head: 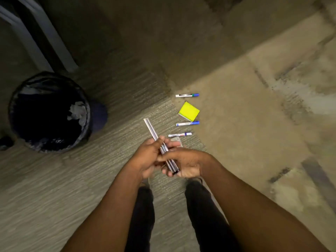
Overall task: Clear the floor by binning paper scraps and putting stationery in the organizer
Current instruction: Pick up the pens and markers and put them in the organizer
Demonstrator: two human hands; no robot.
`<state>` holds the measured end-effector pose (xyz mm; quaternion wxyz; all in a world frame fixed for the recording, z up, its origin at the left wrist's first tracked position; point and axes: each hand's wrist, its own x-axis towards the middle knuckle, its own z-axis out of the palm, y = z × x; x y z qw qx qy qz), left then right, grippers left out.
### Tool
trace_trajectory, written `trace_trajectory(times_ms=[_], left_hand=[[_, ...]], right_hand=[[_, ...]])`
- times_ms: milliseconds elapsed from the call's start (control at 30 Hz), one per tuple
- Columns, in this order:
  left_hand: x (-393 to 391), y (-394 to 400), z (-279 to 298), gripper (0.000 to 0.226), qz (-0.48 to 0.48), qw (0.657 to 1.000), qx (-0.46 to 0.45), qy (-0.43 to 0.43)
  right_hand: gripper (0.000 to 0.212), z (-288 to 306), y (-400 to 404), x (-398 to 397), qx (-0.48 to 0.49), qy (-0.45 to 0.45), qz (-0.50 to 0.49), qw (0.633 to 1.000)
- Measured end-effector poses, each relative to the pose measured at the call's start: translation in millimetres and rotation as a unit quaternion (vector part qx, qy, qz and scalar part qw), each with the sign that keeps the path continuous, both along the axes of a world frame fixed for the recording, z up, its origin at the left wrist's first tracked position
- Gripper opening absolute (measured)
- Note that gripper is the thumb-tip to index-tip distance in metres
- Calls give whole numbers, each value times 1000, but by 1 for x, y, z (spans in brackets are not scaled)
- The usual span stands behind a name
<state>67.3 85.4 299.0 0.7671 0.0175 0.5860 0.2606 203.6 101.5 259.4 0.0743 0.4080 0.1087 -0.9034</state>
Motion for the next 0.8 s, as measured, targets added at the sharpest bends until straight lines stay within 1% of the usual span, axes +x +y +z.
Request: trace_trajectory(times_ms=[33, 67, 100, 133, 167, 200, 233, 267, 300, 333, 400, 467, 600, 633, 733, 800], left_hand=[[-4, 1, -14, 29, 49, 999, -9, 9], [-9, 2, -30, 27, 96, 995, -11, 25], [-15, 2, -48, 26, 133, 990, -10, 49], [-21, 2, -66, 26, 153, 985, -8, 78], [-26, 2, -84, 26, 150, 983, -9, 107], [-31, 0, -104, 27, 128, 983, -13, 135], [-36, -3, -124, 27, 95, 983, -16, 159], [-38, -5, -145, 27, 63, 982, -15, 177], [-40, -6, -165, 27, 37, 982, -11, 186], [-41, -7, -184, 27, 13, 981, -7, 192], [-40, -5, -217, 26, -29, 978, 2, 208], [-37, 1, -245, 25, -63, 968, 13, 241], [-28, 2, -283, 21, -103, 947, 30, 304], [-26, 0, -290, 21, -105, 945, 28, 309], [-21, -10, -300, 20, -100, 941, 4, 324], [-20, -18, -303, 19, -95, 939, -11, 332]], right_hand=[[23, -17, 1, 5, -18, 34, -12, 999], [31, -37, 1, 11, -28, 42, -15, 999], [38, -59, 1, 16, -33, 18, -14, 999], [42, -82, 0, 20, -30, -37, -14, 999], [39, -105, 0, 24, -14, -119, -22, 993], [30, -133, -1, 28, 13, -215, -30, 976], [21, -161, -3, 34, 42, -312, -38, 949], [20, -188, -3, 41, 67, -391, -49, 917], [21, -214, -2, 48, 84, -443, -63, 890], [22, -238, -2, 55, 91, -470, -81, 874], [27, -281, -1, 65, 94, -490, -112, 860], [33, -314, -1, 67, 100, -491, -128, 856], [41, -358, -2, 53, 115, -464, -118, 870], [40, -365, -2, 50, 109, -463, -126, 870], [25, -376, 1, 42, 67, -472, -189, 858], [18, -376, 4, 37, 38, -476, -212, 852]])
